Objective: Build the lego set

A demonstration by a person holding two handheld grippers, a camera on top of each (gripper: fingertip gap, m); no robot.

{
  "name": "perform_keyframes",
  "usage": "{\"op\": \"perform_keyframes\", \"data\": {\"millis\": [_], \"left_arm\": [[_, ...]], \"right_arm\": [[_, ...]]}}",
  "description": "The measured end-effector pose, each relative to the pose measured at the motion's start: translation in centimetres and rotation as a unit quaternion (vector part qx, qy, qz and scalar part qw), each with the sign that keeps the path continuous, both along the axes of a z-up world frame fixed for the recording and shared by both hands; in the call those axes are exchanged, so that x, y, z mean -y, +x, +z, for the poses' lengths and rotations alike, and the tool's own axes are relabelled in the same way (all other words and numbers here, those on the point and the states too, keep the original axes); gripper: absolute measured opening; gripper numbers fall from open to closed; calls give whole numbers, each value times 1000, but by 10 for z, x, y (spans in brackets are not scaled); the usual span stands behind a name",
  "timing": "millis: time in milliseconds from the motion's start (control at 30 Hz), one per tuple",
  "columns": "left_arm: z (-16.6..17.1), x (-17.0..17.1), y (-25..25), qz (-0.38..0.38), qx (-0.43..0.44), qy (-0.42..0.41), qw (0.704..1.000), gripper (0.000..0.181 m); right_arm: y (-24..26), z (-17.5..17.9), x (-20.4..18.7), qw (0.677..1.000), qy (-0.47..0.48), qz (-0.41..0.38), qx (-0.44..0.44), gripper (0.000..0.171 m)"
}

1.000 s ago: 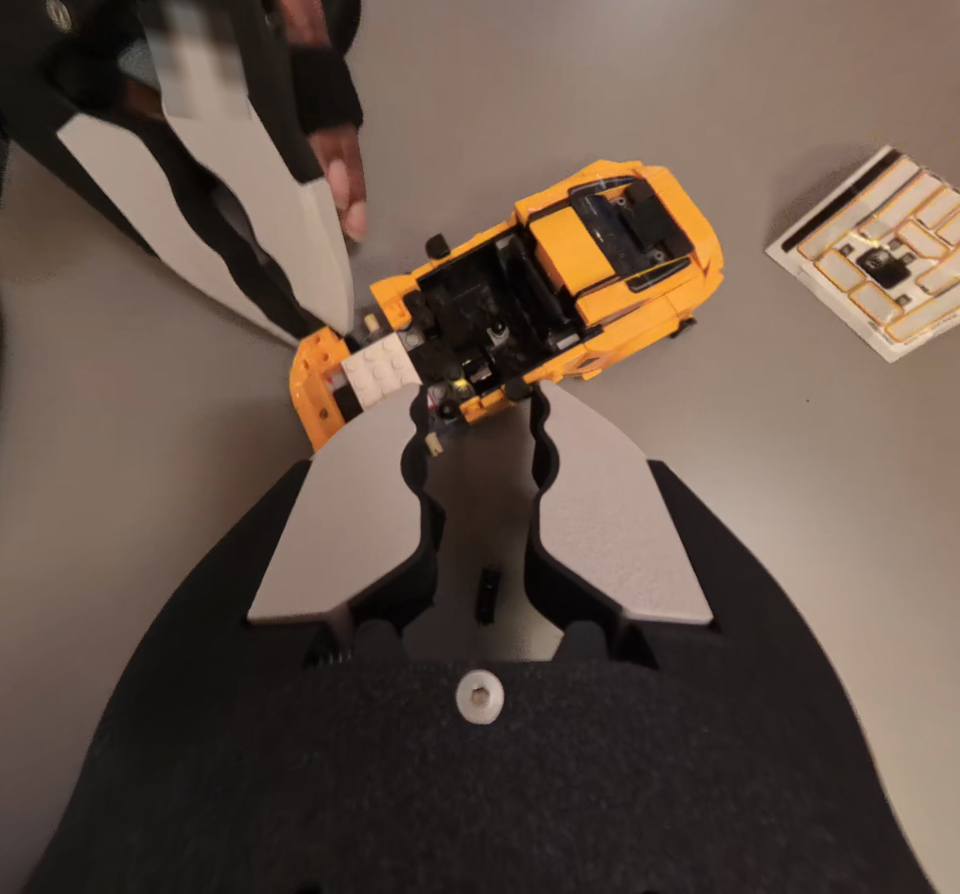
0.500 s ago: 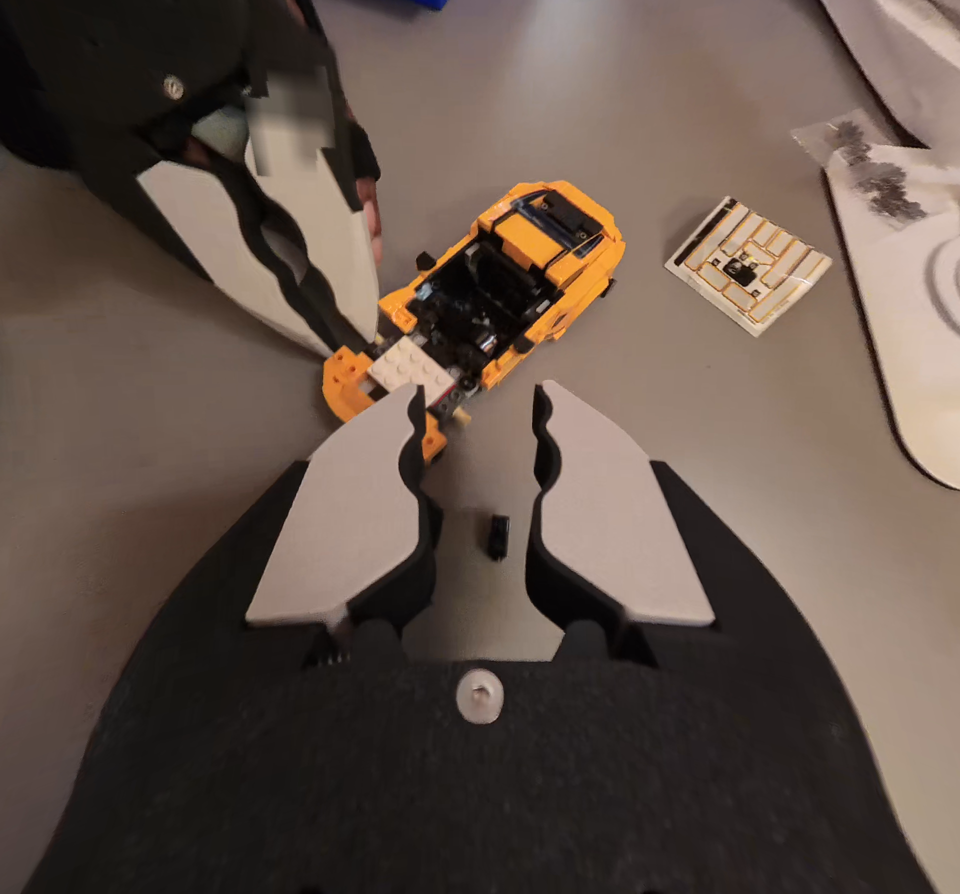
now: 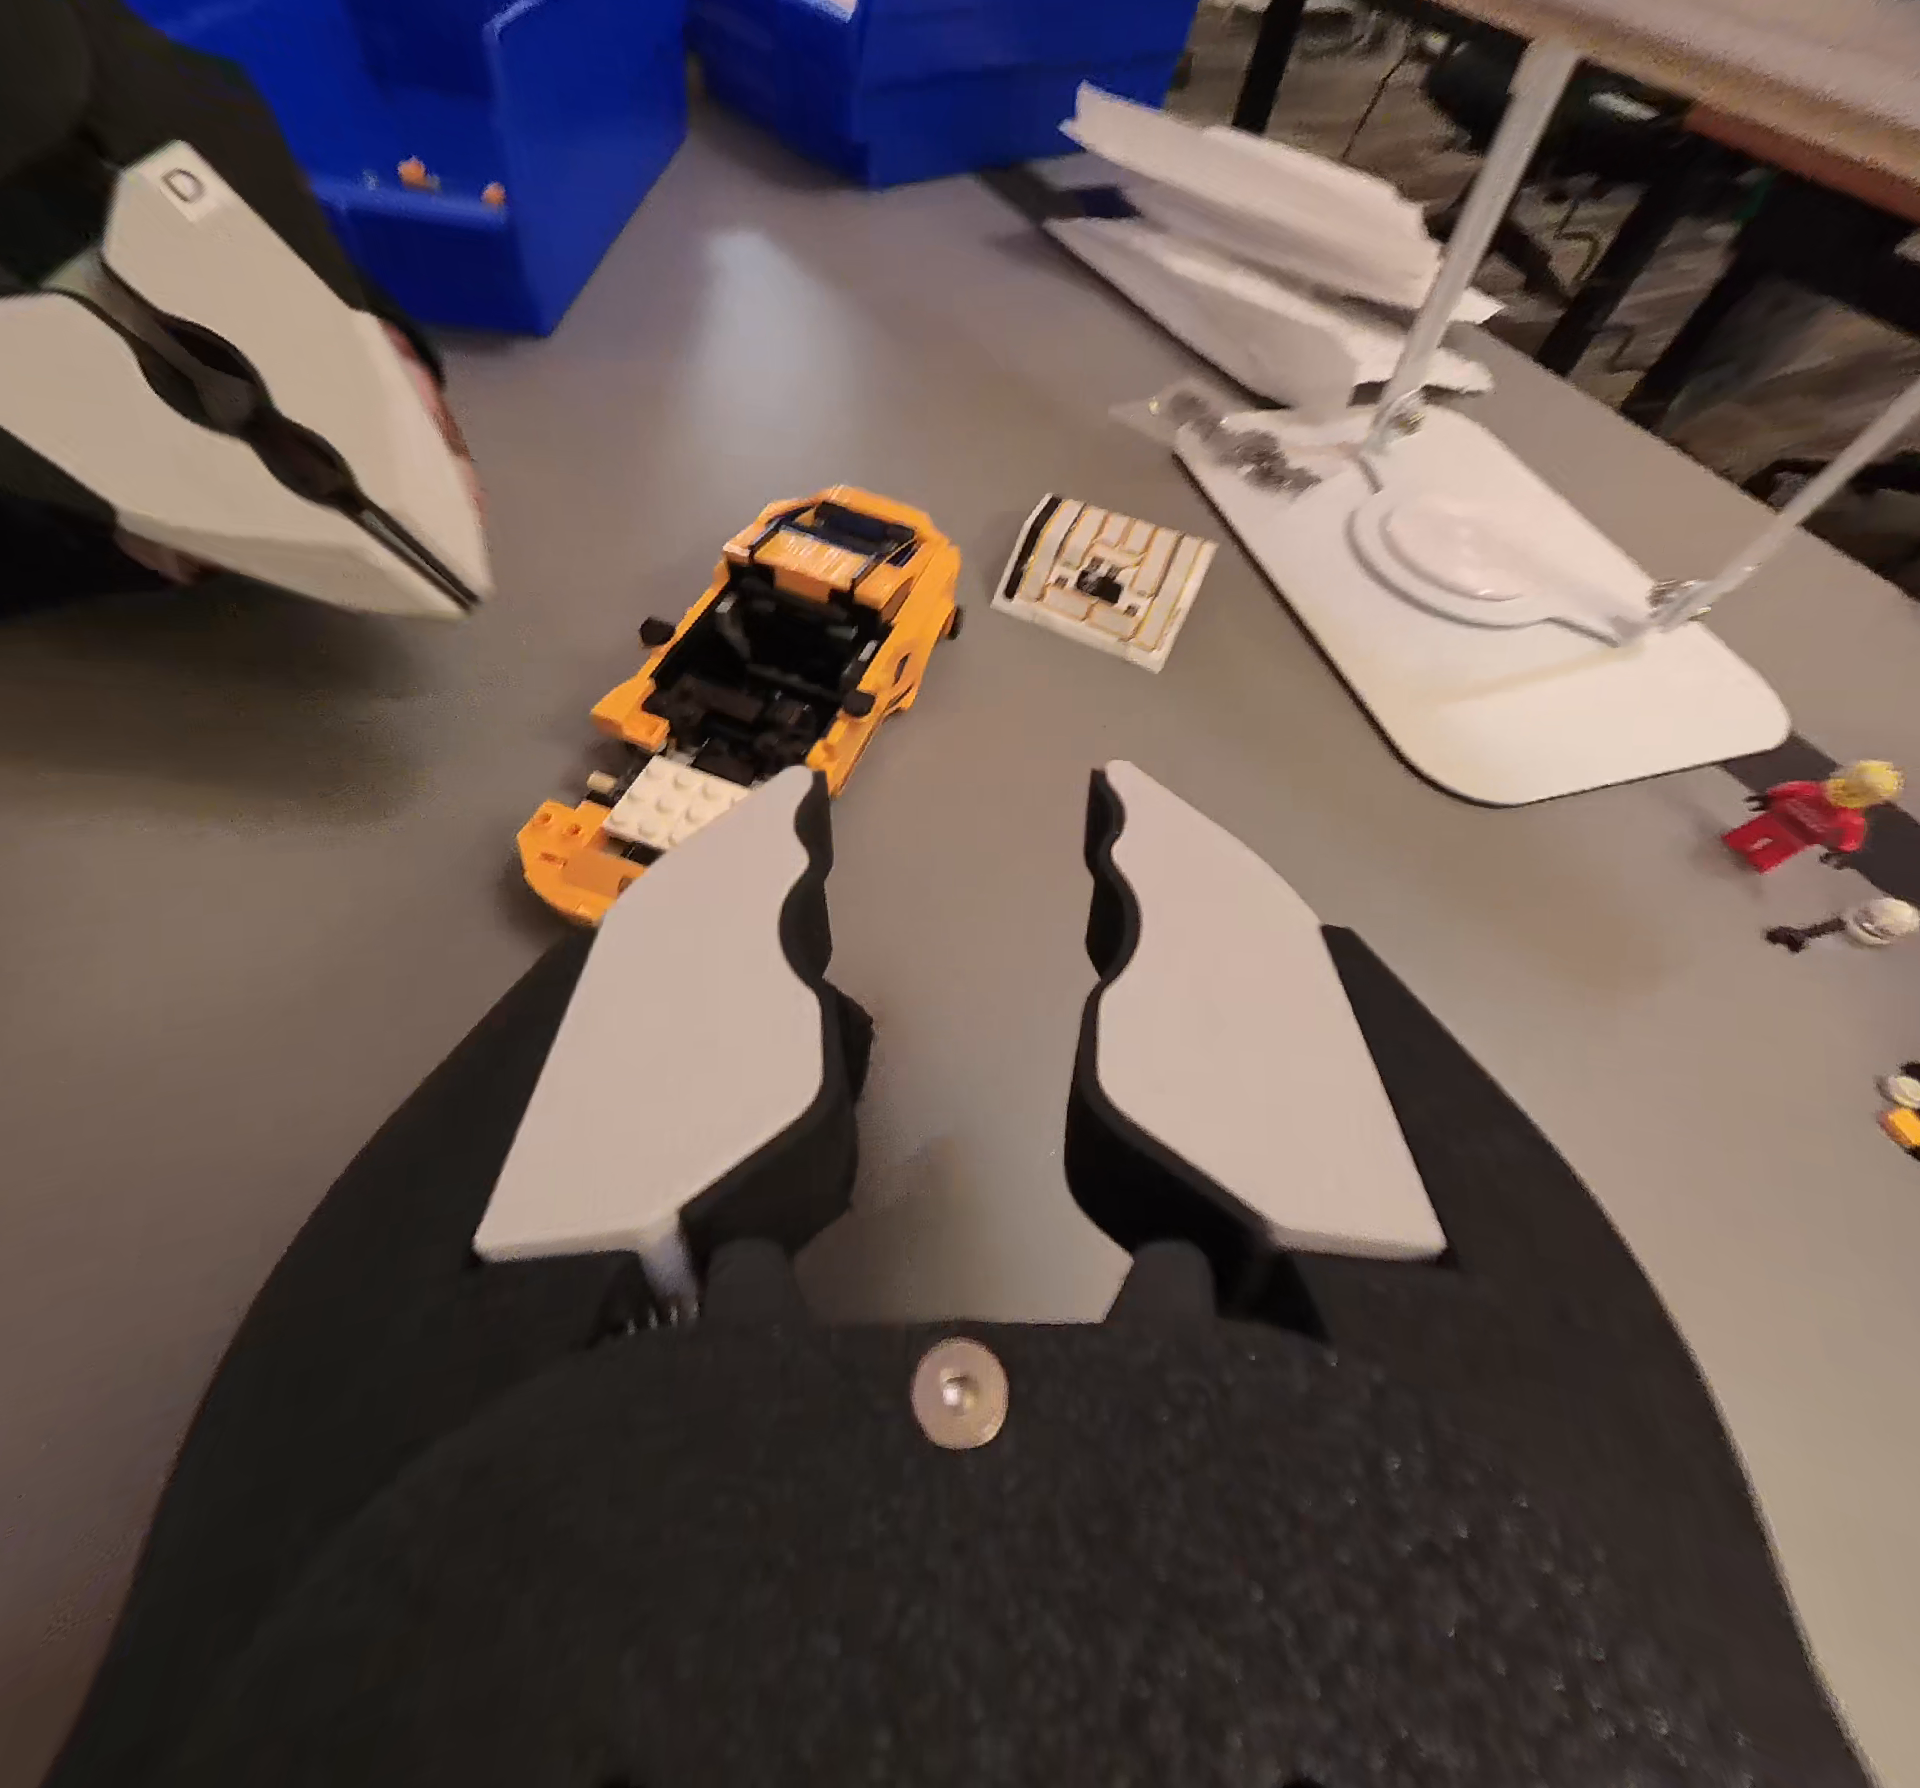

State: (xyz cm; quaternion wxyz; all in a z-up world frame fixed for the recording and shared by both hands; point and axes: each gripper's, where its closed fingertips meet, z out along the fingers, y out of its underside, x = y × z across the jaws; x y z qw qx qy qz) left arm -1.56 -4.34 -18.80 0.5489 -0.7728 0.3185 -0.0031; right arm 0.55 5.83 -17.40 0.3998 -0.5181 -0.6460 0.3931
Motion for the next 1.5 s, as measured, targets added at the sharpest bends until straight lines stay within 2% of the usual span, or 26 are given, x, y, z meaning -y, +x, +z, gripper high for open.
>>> {"op": "perform_keyframes", "data": {"millis": [33, 100, 233, 300, 367, 467, 533, 633, 733, 800, 1167, 1233, 1367, 1433, 1500], "left_arm": [[9, 2, -6, 12, 16, 17, 1000, 0], [28, 5, -21, 43, 39, 52, 997, 0], [76, 26, -69, 158, 50, 114, 980, 0], [106, 56, -107, 224, 41, 106, 968, 0], [121, 93, -152, 272, 11, 36, 962, 0], [99, 154, -240, 350, -49, -157, 922, 10], [65, 187, -288, 356, -53, -282, 889, 11], [7, 219, -329, 350, 0, -438, 828, 18], [-29, 234, -341, 323, -9, -524, 788, 25], [-41, 235, -341, 311, -11, -551, 775, 27], [-62, 233, -348, 306, -21, -584, 752, 22], [-62, 233, -348, 309, -18, -583, 752, 13], [-60, 238, -348, 309, -40, -593, 743, 13], [-50, 235, -349, 320, -55, -575, 751, 13], [-28, 221, -344, 331, -65, -535, 775, 13]], "right_arm": [[0, 3, -3, 1000, -2, -6, -10, 44], [3, 7, -5, 1000, 4, -9, -23, 0], [3, 17, -12, 998, 9, -33, -56, 0], [3, 19, -18, 997, 25, -46, -62, 0], [2, 18, -22, 996, 36, -49, -62, 0], [0, 14, -21, 997, 18, -44, -54, 0], [-1, 13, -19, 998, 10, -39, -51, 0], [0, 11, -20, 998, 18, -42, -44, 0], [1, 9, -22, 998, 30, -44, -37, 0], [2, 8, -23, 998, 32, -45, -34, 0], [2, 3, -23, 998, 31, -41, -21, 0], [2, 3, -23, 998, 32, -41, -21, 0], [3, 5, -23, 998, 37, -43, -23, 0], [4, 7, -23, 998, 39, -43, -26, 0], [4, 10, -23, 998, 40, -44, -31, 0]]}}
